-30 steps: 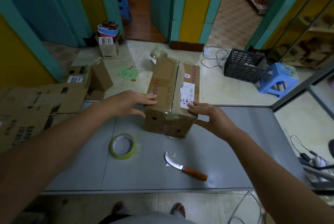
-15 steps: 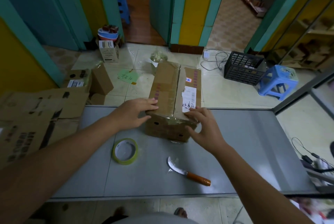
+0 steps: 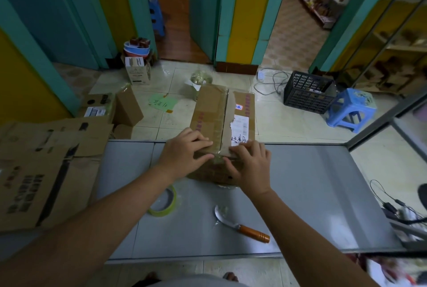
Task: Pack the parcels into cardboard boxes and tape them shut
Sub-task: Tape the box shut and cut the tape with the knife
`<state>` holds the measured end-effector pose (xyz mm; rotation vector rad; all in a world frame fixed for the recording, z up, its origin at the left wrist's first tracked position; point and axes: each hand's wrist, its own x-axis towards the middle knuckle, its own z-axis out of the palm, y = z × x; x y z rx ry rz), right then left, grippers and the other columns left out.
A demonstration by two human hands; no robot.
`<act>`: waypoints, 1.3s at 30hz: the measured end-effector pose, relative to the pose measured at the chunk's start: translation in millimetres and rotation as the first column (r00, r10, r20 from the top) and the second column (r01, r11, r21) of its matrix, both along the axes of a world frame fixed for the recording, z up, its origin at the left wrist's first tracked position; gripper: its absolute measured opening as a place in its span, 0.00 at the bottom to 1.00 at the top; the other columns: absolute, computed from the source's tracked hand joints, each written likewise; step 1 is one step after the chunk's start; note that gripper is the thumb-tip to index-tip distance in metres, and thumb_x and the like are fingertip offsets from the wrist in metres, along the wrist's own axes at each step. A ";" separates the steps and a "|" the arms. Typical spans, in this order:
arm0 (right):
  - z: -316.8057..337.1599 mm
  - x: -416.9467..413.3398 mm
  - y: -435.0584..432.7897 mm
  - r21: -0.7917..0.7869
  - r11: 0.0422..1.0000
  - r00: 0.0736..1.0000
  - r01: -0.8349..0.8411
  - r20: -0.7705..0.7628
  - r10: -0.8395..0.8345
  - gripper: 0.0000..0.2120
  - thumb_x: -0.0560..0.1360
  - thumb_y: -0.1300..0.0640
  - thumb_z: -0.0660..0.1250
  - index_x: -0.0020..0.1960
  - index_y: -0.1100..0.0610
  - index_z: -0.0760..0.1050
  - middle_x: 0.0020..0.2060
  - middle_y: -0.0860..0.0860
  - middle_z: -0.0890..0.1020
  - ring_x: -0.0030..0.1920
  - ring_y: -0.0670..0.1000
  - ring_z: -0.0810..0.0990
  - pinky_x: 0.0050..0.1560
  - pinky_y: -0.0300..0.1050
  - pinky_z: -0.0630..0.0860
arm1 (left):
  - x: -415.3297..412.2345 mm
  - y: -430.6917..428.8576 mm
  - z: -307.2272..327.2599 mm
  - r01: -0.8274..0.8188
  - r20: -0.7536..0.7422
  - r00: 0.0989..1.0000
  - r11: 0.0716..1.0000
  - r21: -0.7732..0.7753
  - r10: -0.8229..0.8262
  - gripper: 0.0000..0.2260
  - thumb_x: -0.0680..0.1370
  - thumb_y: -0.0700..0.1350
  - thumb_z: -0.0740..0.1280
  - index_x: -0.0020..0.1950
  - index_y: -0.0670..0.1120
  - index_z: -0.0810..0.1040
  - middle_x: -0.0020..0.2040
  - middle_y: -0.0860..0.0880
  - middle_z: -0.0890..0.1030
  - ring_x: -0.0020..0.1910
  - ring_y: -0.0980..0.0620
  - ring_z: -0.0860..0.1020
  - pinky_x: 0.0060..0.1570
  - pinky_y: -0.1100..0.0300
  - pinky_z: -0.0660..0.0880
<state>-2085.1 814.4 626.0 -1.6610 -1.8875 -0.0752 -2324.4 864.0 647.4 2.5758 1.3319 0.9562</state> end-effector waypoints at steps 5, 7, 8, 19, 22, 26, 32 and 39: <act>7.1 -2.9 1.8 -0.038 0.997 0.997 0.074 0.003 -0.074 0.17 0.73 0.35 0.73 0.51 0.47 0.81 0.50 0.50 0.77 0.53 0.53 0.73 0.53 0.53 0.70 | 14.7 1.9 4.9 -0.059 0.009 0.998 0.998 -0.036 0.059 0.21 0.73 0.68 0.74 0.56 0.55 0.87 0.47 0.58 0.78 0.49 0.55 0.75 0.36 0.57 0.77; 5.7 -7.2 2.8 -0.044 0.996 0.997 0.079 -0.012 -0.080 0.17 0.73 0.36 0.75 0.51 0.48 0.81 0.49 0.50 0.77 0.52 0.54 0.73 0.51 0.52 0.70 | 17.2 2.0 1.9 -0.086 0.048 0.995 0.995 -0.056 0.088 0.20 0.72 0.67 0.75 0.54 0.53 0.87 0.46 0.57 0.79 0.48 0.54 0.75 0.36 0.53 0.78; 6.0 -8.4 2.2 -0.059 0.996 0.997 0.061 -0.049 -0.064 0.17 0.73 0.37 0.75 0.51 0.49 0.81 0.50 0.50 0.76 0.53 0.53 0.72 0.51 0.51 0.71 | 16.1 1.5 0.5 -0.087 0.068 0.993 0.994 -0.069 0.091 0.20 0.71 0.66 0.76 0.54 0.53 0.88 0.46 0.57 0.79 0.48 0.54 0.75 0.38 0.52 0.78; 45.7 11.0 38.5 -0.557 0.830 0.508 -0.018 -0.720 -0.472 0.22 0.83 0.46 0.65 0.74 0.55 0.71 0.70 0.53 0.78 0.64 0.53 0.79 0.64 0.55 0.80 | 18.4 36.4 23.8 -0.083 0.238 0.782 0.475 -0.876 0.576 0.31 0.83 0.59 0.66 0.82 0.49 0.64 0.75 0.47 0.75 0.69 0.44 0.77 0.67 0.44 0.77; 50.2 13.0 47.2 -0.590 0.804 0.516 -0.067 -0.711 -0.479 0.12 0.84 0.55 0.62 0.66 0.56 0.77 0.61 0.54 0.83 0.57 0.52 0.83 0.52 0.50 0.82 | 20.5 38.7 32.4 -0.013 0.296 0.786 0.493 -0.870 0.543 0.20 0.85 0.50 0.65 0.77 0.50 0.72 0.67 0.49 0.81 0.60 0.48 0.81 0.62 0.50 0.79; 57.6 20.5 37.4 -0.520 0.841 0.484 -0.148 -0.780 -0.397 0.11 0.83 0.62 0.65 0.63 0.53 0.79 0.59 0.50 0.85 0.54 0.49 0.86 0.51 0.48 0.85 | 12.1 33.9 35.3 0.072 0.406 0.750 0.545 -0.835 0.523 0.18 0.84 0.41 0.68 0.74 0.49 0.75 0.64 0.50 0.82 0.55 0.55 0.81 0.51 0.60 0.78; 73.1 31.2 24.2 -0.386 0.904 0.335 -0.182 -0.889 -0.312 0.29 0.78 0.69 0.65 0.76 0.50 0.70 0.63 0.49 0.83 0.63 0.53 0.82 0.58 0.58 0.83 | 0.1 21.4 35.3 0.181 0.554 0.686 0.627 -0.758 0.471 0.29 0.78 0.32 0.73 0.74 0.52 0.68 0.68 0.52 0.73 0.65 0.49 0.76 0.52 0.61 0.77; 96.2 34.3 15.8 -0.319 0.927 0.079 -0.198 -0.948 -0.309 0.23 0.85 0.37 0.52 0.76 0.42 0.72 0.66 0.54 0.80 0.69 0.56 0.77 0.70 0.67 0.72 | 7.8 14.9 50.0 0.486 0.775 0.378 0.604 -0.632 0.507 0.16 0.88 0.50 0.58 0.75 0.65 0.70 0.70 0.56 0.78 0.70 0.52 0.76 0.68 0.50 0.75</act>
